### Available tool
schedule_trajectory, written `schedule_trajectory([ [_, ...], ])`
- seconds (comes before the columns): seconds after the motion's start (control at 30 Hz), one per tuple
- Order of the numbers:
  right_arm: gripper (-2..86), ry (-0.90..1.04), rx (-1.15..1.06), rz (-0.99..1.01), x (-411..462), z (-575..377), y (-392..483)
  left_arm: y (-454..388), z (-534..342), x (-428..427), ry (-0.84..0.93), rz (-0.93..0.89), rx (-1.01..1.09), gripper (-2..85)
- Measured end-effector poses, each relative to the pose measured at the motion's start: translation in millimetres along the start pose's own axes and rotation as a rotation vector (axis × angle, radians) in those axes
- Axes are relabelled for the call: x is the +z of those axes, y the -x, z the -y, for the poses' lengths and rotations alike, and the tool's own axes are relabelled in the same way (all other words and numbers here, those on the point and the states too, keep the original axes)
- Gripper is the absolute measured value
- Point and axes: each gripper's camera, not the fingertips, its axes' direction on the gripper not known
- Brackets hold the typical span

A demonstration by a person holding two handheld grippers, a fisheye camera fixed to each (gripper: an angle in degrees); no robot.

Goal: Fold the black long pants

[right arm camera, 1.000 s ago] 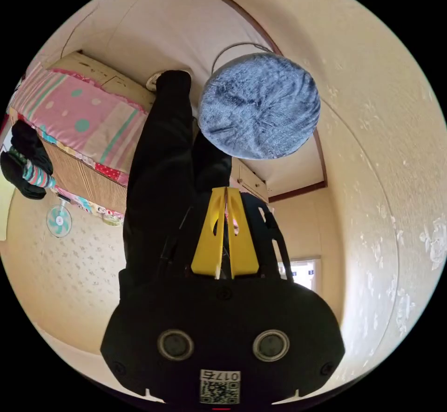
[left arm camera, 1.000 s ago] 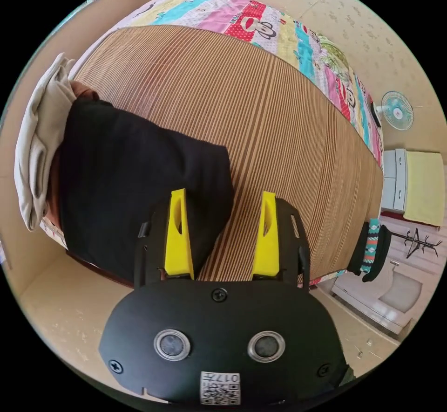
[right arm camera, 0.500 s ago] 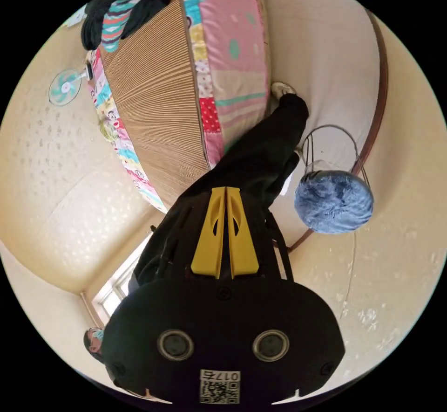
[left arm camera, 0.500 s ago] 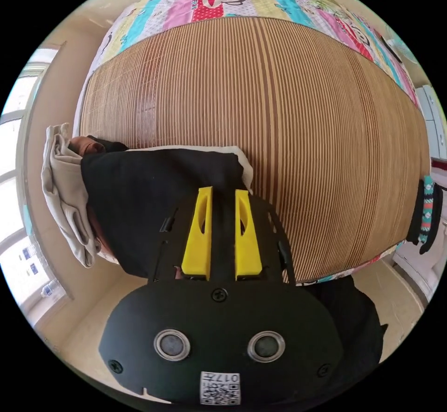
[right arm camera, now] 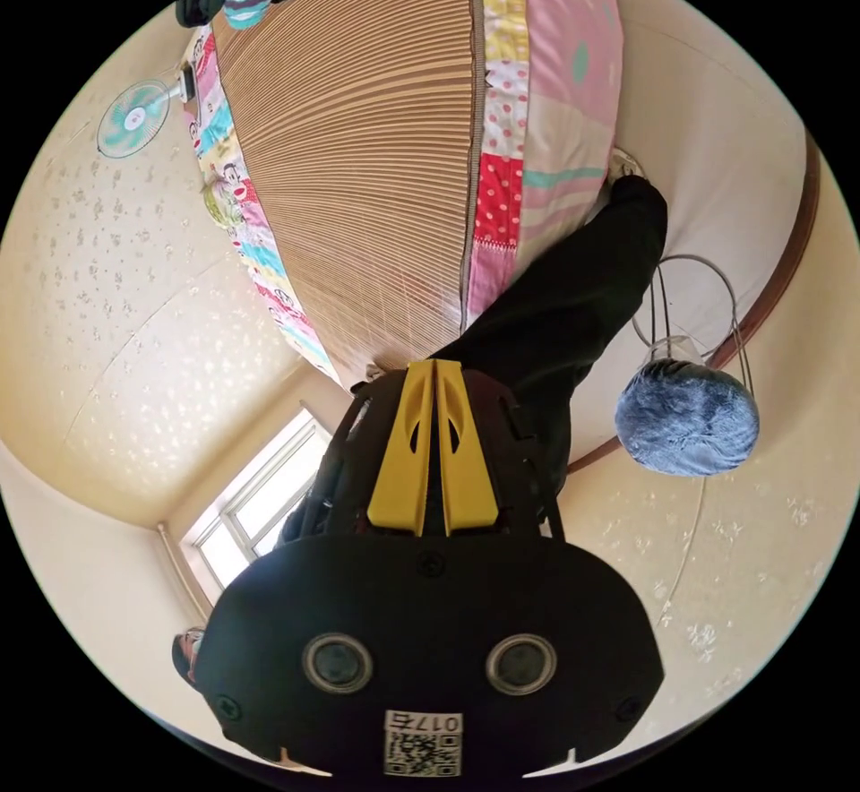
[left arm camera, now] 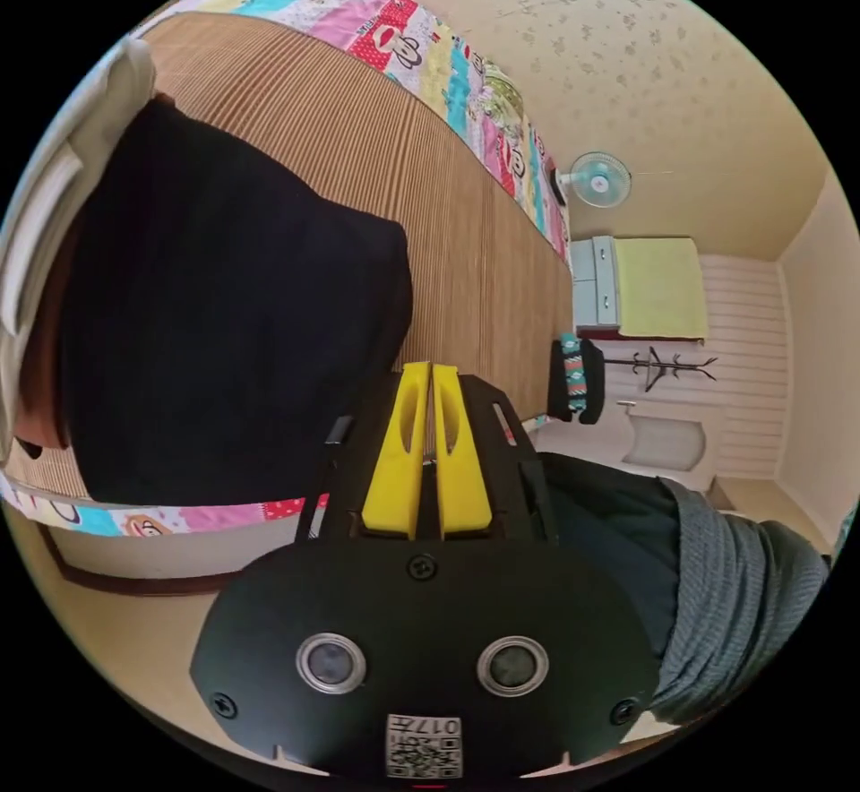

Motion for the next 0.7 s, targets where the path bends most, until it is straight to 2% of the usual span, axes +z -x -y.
schedule_trajectory([
  [0.07,0.3,0.036,-0.003,-0.051,11,9,2,-13,13,22,0.015,0.156,-0.019,6.9],
  [0.13,0.4,0.051,-0.003,-0.085,19,13,2,-23,30,74,0.134,0.350,-0.050,16.9],
  [0.2,0.4,0.048,0.002,-0.088,24,14,-1,-22,35,121,0.232,0.444,-0.066,20.3],
  [0.27,0.4,0.025,0.015,-0.044,28,13,-11,-28,30,160,0.257,0.643,-0.010,20.8],
  [0.3,0.4,0.017,0.017,-0.029,29,12,-14,-35,23,178,0.232,0.811,0.030,18.5],
  [0.33,0.4,-0.001,0.023,0.001,29,9,-22,-41,17,194,0.231,0.898,0.072,16.4],
  [0.4,0.4,-0.029,0.039,0.036,30,3,-37,-41,11,201,0.217,0.937,0.090,14.0],
  [0.47,0.4,-0.072,0.072,0.077,32,-7,-64,-29,8,186,0.170,0.853,0.044,11.6],
  [0.57,0.4,-0.130,0.121,0.131,38,-25,-107,29,-2,131,0.079,0.451,-0.116,3.9],
  [0.63,0.4,-0.167,0.155,0.169,44,-37,-135,92,-15,84,0.008,0.042,-0.222,2.4],
  [0.7,0.4,-0.210,0.200,0.214,50,-50,-165,112,-26,41,-0.109,-0.176,-0.125,1.8],
])
